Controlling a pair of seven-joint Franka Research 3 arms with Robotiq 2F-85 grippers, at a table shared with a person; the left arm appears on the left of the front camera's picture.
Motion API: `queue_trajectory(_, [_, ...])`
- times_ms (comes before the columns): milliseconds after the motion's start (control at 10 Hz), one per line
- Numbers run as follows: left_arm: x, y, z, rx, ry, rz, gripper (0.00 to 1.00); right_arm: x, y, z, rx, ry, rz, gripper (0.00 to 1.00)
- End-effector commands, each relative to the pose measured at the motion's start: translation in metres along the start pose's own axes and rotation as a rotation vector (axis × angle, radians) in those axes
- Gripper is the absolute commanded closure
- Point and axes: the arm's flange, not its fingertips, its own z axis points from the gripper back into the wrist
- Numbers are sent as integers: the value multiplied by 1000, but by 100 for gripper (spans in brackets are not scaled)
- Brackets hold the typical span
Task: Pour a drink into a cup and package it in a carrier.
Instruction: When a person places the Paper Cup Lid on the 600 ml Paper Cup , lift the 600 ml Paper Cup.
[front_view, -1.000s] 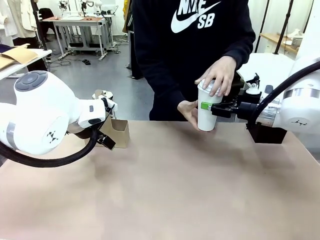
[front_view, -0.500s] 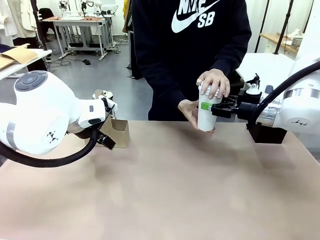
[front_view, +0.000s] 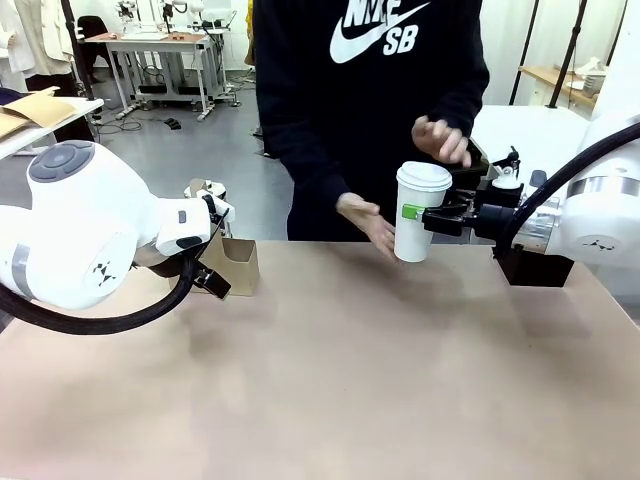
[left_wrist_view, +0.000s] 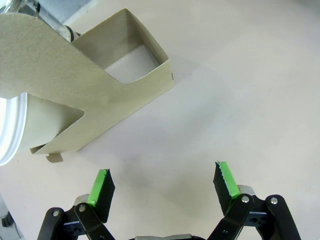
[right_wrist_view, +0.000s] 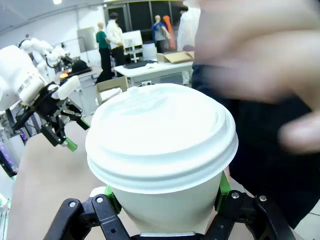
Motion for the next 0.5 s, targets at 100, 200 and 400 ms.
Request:
queue_trajectory(100, [0, 0, 0, -1, -1, 0, 0, 3, 1, -2, 1, -2, 9, 20])
queue_trajectory(200, [0, 0, 0, -1, -1, 0, 0, 3, 1, -2, 1, -2, 9, 20])
queue_trajectory(400, [0, 0, 0, -1, -1, 0, 0, 3, 1, -2, 1, -2, 9, 20])
